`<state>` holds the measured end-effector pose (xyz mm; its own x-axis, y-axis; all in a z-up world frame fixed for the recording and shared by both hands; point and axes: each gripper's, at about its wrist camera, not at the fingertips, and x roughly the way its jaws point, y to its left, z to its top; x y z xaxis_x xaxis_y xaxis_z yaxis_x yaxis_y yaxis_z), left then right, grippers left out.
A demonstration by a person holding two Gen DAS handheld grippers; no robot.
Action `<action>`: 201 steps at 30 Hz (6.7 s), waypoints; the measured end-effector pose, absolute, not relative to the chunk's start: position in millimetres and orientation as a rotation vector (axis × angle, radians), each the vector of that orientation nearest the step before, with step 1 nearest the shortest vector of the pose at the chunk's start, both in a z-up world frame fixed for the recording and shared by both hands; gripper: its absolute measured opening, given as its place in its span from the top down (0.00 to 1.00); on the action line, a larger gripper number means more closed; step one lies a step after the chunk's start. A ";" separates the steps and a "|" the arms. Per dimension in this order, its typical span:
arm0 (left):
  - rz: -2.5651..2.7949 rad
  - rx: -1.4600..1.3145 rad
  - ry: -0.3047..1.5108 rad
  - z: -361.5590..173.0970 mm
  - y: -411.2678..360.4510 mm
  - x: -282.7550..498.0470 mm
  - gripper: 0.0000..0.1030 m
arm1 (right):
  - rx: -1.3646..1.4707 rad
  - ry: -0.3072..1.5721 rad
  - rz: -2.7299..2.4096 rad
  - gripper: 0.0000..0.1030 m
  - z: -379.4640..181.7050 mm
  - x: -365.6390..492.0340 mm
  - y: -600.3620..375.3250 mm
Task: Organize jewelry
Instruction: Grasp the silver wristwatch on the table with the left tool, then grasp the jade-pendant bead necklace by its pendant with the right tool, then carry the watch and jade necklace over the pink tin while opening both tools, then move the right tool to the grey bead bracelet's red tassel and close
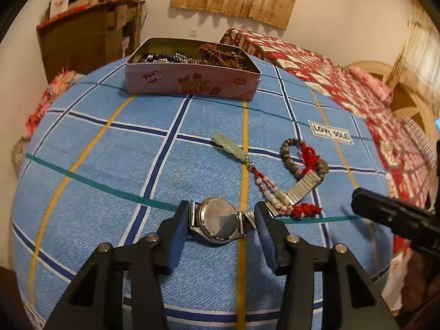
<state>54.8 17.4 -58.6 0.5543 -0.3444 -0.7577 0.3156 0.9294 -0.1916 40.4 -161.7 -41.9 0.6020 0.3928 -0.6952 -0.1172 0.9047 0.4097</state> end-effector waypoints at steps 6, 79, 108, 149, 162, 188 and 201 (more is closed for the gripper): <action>-0.415 -0.060 0.864 -54.0 21.0 52.3 0.81 | 0.346 0.878 0.293 0.63 -41.3 39.4 -162.3; -0.333 -0.036 0.791 -8.5 92.6 88.0 0.33 | 0.367 0.756 0.403 0.84 13.1 132.5 -133.7; -0.376 0.008 0.741 -2.1 45.0 108.3 0.97 | 0.354 0.712 0.359 0.84 27.0 130.2 -153.5; -0.316 -0.166 0.738 -6.6 57.9 257.2 0.74 | 0.237 0.782 0.287 0.73 -33.0 267.3 -131.1; -0.159 0.011 0.643 7.5 58.1 161.8 0.14 | 0.334 0.653 0.182 0.65 20.0 161.1 -171.9; -0.179 0.097 0.730 -22.6 0.3 58.8 0.14 | 0.353 0.774 0.063 0.65 -18.8 40.5 -209.9; -0.207 0.193 0.706 -25.3 -18.3 46.5 0.14 | 0.227 0.795 0.155 0.65 -28.8 60.4 -173.8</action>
<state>46.5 -18.3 -25.3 0.7424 -0.1229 -0.6586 0.2528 0.9618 0.1055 60.4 -173.8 -28.8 0.6912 0.2223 -0.6877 -0.0527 0.9645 0.2589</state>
